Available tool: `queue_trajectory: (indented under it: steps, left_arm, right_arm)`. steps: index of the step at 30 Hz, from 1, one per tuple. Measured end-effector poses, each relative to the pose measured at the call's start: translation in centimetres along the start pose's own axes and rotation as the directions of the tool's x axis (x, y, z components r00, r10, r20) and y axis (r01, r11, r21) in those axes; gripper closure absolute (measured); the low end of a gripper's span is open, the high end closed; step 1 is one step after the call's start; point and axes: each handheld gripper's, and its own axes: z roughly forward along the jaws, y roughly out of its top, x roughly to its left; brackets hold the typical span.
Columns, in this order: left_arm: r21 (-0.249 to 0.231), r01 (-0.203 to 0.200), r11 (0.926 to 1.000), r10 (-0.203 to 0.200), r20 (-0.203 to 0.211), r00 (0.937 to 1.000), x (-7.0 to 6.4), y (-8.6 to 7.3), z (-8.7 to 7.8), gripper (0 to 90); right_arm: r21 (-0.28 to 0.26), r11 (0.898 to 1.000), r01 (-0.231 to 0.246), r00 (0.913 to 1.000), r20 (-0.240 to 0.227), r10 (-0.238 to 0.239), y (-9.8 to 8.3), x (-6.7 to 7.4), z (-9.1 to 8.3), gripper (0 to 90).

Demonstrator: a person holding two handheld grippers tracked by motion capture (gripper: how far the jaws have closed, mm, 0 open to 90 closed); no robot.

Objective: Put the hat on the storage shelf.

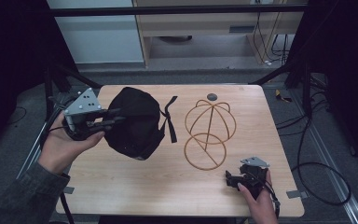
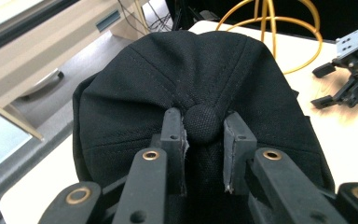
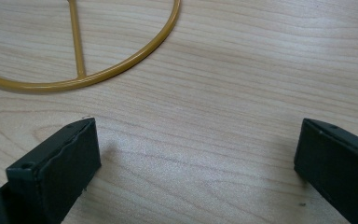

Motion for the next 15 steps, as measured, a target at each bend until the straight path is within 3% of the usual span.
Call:
queue_trajectory:
  steps: [15]
  left_arm:
    - [-0.007, -0.022, 0.9997, 0.022, 0.013, 0.9997, -0.7, 1.9, -0.4, 73.4]
  right_arm:
    - [-0.001, 1.0, -0.005, 1.0, 0.004, 0.005, 0.0, 0.0, 0.1, 0.3]
